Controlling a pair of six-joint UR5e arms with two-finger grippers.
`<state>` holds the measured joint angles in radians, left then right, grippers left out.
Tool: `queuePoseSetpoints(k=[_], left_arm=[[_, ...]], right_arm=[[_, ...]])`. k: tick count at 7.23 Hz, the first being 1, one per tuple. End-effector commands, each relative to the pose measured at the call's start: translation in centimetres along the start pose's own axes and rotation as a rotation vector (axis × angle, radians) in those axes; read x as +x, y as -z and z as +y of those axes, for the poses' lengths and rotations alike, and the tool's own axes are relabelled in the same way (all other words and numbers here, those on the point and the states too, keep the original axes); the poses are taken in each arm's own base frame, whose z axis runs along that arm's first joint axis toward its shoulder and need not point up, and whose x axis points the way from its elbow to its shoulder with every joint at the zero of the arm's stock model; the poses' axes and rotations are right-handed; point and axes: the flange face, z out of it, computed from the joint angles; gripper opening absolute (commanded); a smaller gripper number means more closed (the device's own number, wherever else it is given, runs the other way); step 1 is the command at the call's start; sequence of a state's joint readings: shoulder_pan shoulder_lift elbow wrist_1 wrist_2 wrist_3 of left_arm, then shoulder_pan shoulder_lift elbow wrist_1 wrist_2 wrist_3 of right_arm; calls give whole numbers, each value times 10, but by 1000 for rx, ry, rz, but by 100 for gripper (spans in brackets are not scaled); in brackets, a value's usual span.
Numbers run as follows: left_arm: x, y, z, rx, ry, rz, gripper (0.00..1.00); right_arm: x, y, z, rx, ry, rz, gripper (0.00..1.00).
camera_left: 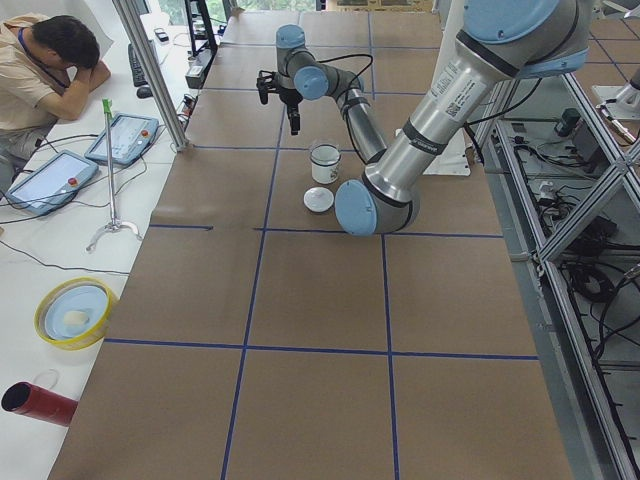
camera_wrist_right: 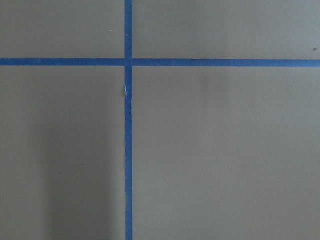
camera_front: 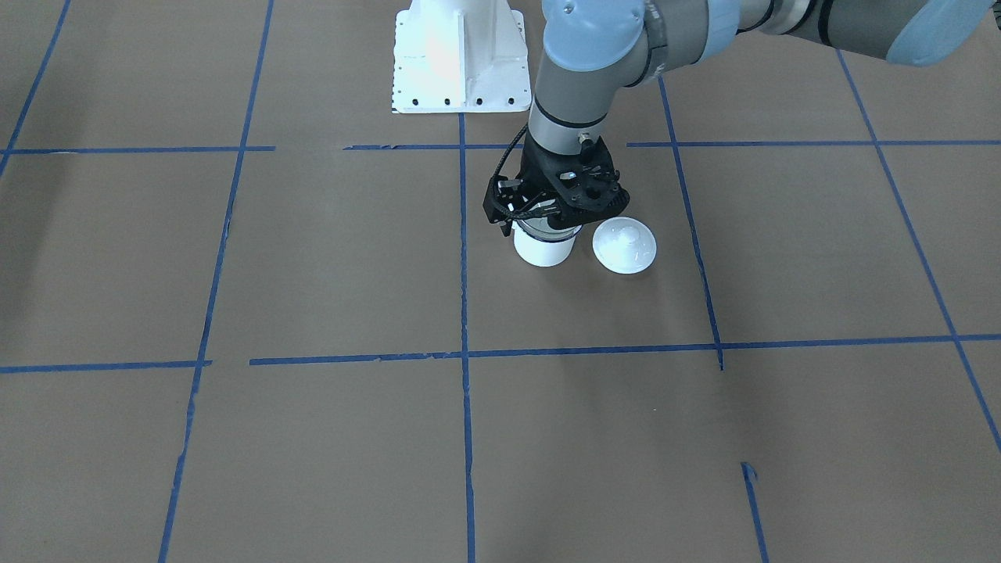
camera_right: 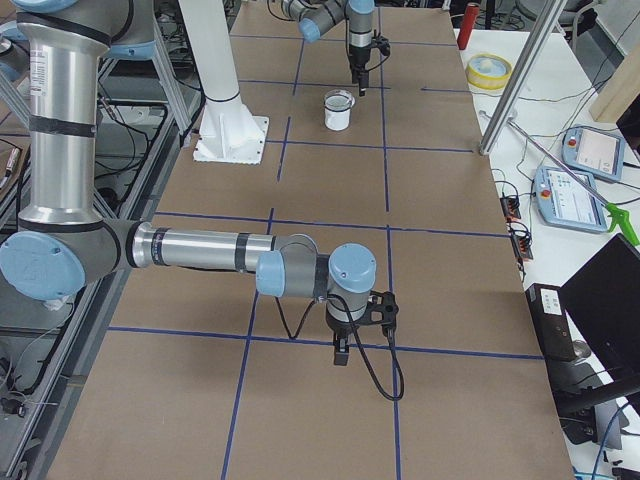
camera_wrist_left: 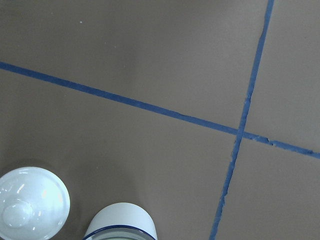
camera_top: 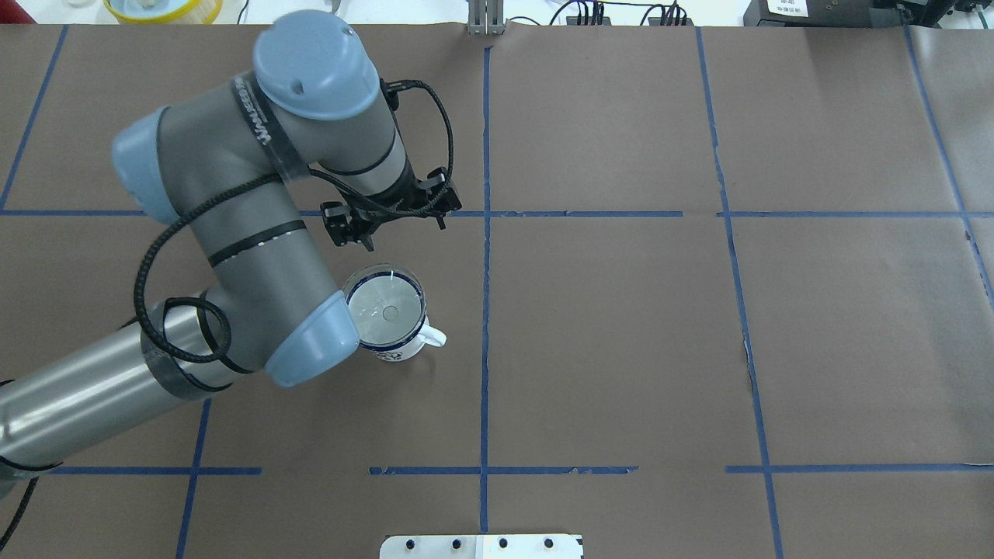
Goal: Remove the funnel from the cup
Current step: 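Move the left gripper over the clear glass funnel in the mug, then lower the left gripper and close it on the funnel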
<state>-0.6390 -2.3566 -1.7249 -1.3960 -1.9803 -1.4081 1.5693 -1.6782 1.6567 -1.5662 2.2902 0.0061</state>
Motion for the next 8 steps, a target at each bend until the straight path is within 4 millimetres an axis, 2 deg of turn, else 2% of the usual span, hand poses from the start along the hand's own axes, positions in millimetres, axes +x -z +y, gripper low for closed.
queuePoseSetpoints(k=[1,3,4,5,6,7,8], left_arm=[[5,-39,36,-8,-35,-47,100],[5,-45,38,-16,-41,-52,100],[6,-45,39,-17,-46,-50,89],[6,-45,39,-17,-47,-50,46],[6,-45,40,-18,-47,-50,12],[6,-45,40,-19,-48,-51,0],[6,-45,40,-19,-48,-51,0]], right_arm=[[0,0,0,0,0,0,100],[0,0,0,0,0,0,100],[0,0,0,0,0,0,100],[0,0,0,0,0,0,100],[0,0,0,0,0,0,100],[0,0,0,0,0,0,100],[0,0,0,0,0,0,100]])
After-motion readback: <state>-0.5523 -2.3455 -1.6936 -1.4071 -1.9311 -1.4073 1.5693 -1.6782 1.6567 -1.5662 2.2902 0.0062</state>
